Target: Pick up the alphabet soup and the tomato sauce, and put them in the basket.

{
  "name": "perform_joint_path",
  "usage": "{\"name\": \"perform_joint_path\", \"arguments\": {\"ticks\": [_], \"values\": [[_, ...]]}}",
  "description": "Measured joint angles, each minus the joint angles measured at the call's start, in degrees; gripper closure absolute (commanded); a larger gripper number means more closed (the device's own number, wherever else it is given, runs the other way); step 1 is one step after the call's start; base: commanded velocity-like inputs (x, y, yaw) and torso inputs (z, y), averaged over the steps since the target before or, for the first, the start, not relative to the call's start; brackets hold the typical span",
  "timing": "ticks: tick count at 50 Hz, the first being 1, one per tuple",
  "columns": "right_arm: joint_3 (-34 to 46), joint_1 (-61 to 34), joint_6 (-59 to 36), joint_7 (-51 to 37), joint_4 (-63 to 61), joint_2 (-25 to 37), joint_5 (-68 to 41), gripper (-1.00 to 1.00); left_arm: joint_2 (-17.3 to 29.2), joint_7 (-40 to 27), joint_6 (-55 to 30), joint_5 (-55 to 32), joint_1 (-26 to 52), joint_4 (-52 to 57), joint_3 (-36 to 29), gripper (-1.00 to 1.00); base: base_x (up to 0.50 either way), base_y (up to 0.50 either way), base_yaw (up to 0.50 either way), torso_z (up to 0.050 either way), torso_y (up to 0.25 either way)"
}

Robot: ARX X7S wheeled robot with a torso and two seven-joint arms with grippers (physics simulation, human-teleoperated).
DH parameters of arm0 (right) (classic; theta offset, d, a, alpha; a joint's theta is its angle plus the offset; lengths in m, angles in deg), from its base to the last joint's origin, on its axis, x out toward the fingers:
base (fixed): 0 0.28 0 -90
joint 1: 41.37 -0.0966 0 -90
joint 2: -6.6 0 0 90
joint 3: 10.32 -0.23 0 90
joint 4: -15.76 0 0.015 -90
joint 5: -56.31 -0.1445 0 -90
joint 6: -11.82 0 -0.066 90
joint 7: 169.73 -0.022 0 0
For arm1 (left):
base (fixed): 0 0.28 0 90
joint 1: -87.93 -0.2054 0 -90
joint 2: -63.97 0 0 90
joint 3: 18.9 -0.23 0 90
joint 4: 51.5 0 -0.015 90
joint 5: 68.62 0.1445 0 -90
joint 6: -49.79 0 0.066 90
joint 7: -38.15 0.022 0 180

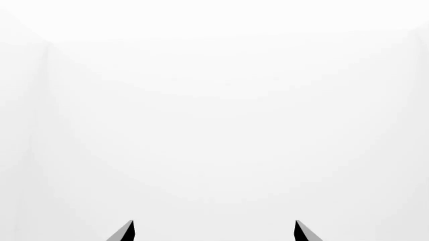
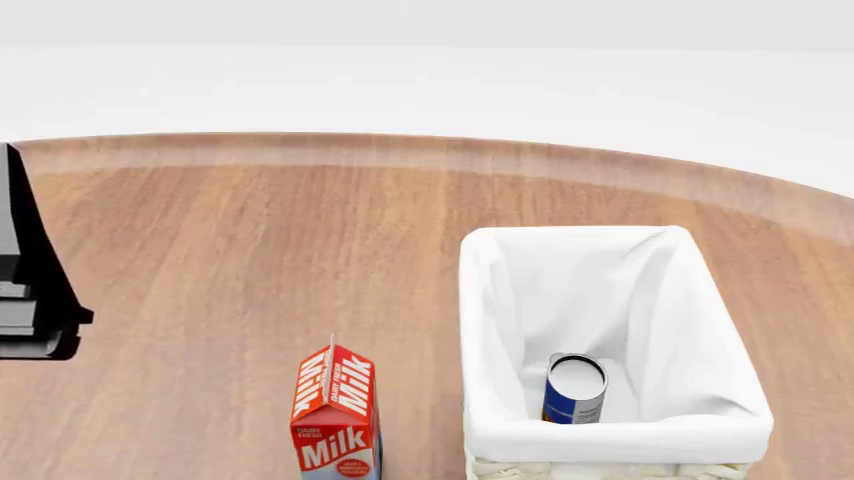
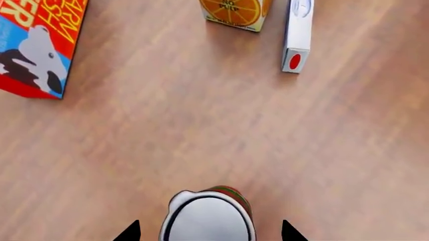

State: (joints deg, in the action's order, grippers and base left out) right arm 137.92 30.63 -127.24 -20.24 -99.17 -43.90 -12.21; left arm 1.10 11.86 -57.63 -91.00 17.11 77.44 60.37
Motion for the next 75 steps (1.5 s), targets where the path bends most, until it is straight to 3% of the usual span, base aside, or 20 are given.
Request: {"name": "perform_joint_path", "arguments": {"ticks": [43,44,61,75], "values": [[2.8,2.4,4.9,5.3,7.8,-2.8,6.6,-1.00,0.1,-0.2,0.9,0.0,-0.3,-0.6,-0.5,-1.00,0.00,0.00,0.00,0.000,0.000],[2.8,2.4,5.0,5.3,7.8,-2.8,6.8,1.00,0.1,-0.2,0.9,0.0,-0.2,-0.6,-0.5,-1.00,0.00,0.00,0.00,0.000,0.000],[3.2,1.8,4.7,3.6,4.8,-1.5,5.7,1.00,0.3,-0.5,0.6,-0.2,0.0,-0.4,-0.6,-1.00,0.00,0.00,0.00,0.000,0.000],[-1.2,-3.4,1.3,-1.5,-4.9,4.4,-1.6,1.00,0.3,-0.6,0.8,-0.1,-0.1,-0.5,-0.8,-1.00,0.00,0.00,0.00,0.000,0.000]]}}
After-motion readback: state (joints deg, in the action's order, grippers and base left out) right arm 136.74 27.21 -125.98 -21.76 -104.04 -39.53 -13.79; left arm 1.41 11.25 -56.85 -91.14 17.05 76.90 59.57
